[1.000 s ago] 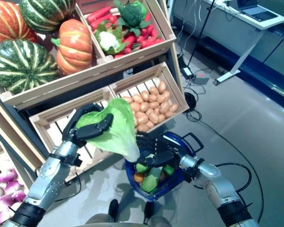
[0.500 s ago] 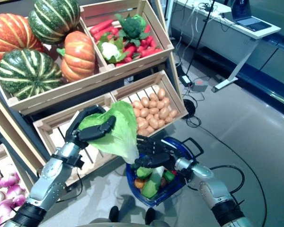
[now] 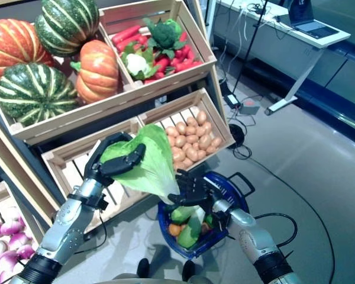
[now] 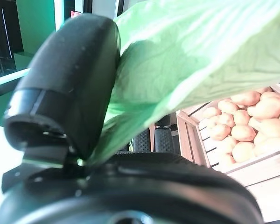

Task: Put vegetables into the basket

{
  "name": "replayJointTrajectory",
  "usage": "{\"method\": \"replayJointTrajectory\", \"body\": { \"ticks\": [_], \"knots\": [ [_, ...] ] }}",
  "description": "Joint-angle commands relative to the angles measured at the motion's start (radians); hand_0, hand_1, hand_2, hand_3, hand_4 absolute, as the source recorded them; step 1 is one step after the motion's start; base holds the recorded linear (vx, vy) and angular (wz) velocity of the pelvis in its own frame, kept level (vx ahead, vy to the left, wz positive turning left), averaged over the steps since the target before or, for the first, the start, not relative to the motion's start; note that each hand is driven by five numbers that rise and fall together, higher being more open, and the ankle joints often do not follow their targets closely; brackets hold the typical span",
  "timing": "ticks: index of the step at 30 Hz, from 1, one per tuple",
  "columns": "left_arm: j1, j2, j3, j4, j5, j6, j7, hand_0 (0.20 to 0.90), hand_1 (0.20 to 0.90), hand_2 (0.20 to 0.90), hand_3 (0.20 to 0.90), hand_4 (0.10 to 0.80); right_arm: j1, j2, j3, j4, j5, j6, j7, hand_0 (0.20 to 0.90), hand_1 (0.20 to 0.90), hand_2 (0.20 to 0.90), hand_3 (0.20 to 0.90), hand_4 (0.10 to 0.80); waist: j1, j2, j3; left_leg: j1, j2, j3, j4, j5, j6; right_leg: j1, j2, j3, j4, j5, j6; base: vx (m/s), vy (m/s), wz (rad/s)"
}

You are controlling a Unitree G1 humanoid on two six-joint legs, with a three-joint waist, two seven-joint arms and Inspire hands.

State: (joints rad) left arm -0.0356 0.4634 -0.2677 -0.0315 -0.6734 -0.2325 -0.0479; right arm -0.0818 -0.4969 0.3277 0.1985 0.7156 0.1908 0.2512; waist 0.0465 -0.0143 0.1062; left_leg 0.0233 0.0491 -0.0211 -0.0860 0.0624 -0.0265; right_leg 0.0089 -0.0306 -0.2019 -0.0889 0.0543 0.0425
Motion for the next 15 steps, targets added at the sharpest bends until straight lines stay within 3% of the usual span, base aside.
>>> {"method": "replayJointTrajectory", "body": {
  "ticks": [1,10,15],
  "knots": [
    [-0.108,-0.016,0.015,-0.055,-0.043,-0.095,-0.012,0.300,0.300,0.300,0.300,0.400,-0.073,0.037,0.001,-0.047,0.034,-0.051,-0.015,0.900,0.900,0.900,0.900,0.800,0.013,-0.040,-0.079,-0.009,-0.009,0.037,-0.001,-0.033,-0.005,0.026,-0.064,-0.014,0.002,0.008,0.050,0.000,0.000,0.00],
    [-0.103,-0.013,0.010,-0.060,-0.059,-0.076,-0.035,0.300,0.300,0.300,0.300,0.400,-0.088,0.026,0.046,-0.066,0.032,-0.015,0.132,0.900,0.900,0.900,0.900,0.800,0.021,-0.043,-0.082,-0.009,-0.007,0.033,-0.001,-0.033,-0.008,0.026,-0.065,-0.016,0.002,0.005,0.049,0.000,0.000,0.00],
    [-0.105,-0.006,-0.003,-0.057,-0.090,-0.069,-0.113,0.300,0.300,0.300,0.300,0.400,-0.097,-0.006,0.084,-0.062,0.026,0.018,0.246,0.900,0.900,0.900,0.900,0.800,0.024,-0.047,-0.089,-0.006,-0.003,0.034,-0.001,-0.033,-0.011,0.030,-0.065,-0.015,0.002,0.003,0.050,0.000,0.000,0.00]
  ]
}}
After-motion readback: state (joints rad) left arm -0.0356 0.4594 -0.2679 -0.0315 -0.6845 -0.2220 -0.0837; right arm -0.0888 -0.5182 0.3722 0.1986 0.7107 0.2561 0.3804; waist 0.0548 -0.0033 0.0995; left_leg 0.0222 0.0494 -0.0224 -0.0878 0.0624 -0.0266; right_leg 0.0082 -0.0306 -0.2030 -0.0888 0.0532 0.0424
